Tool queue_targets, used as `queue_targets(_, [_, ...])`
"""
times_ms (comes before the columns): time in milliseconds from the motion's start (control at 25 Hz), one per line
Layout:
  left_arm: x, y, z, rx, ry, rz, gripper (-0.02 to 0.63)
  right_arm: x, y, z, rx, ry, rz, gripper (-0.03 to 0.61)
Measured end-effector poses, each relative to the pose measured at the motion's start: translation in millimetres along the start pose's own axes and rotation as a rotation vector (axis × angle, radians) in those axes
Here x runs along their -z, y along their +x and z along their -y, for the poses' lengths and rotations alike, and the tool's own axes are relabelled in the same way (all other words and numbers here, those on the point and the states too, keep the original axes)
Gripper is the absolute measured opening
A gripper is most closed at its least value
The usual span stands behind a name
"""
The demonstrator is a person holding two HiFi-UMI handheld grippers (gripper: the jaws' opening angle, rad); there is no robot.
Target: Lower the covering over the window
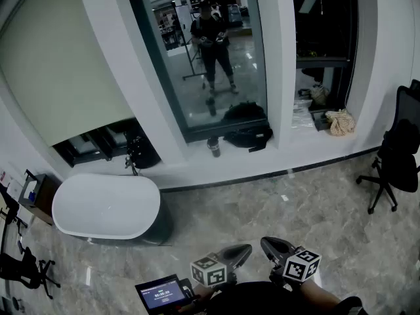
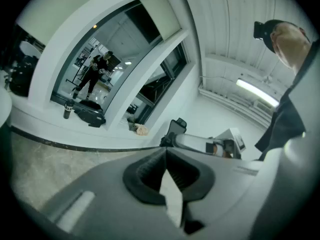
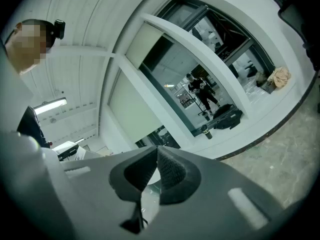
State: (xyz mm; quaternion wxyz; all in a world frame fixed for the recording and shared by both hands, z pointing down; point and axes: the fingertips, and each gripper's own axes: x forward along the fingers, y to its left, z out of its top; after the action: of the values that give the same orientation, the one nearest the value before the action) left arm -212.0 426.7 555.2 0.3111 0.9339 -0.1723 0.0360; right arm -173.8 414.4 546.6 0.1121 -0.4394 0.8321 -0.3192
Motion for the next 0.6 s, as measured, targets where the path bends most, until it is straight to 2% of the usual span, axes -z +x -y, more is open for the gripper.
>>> queue_targets(600, [-0.9,9.5,0.4,0.006,0.004,-0.001,0.002,-10.3,-6.2,5.3,-0.004,-0.002,0.040,0.008])
